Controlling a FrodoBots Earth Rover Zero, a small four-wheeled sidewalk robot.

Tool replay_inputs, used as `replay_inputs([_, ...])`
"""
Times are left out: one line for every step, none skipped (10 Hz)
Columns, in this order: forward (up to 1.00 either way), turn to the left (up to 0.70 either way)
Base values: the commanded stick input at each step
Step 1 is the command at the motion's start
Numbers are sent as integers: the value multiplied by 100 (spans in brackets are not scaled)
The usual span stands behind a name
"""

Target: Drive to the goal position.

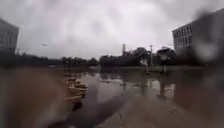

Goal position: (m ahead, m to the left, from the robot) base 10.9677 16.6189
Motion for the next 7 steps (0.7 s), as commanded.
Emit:
replay_inputs([70,0])
replay_inputs([70,0])
replay_inputs([70,0])
replay_inputs([70,0])
replay_inputs([70,0])
replay_inputs([70,0])
replay_inputs([70,0])
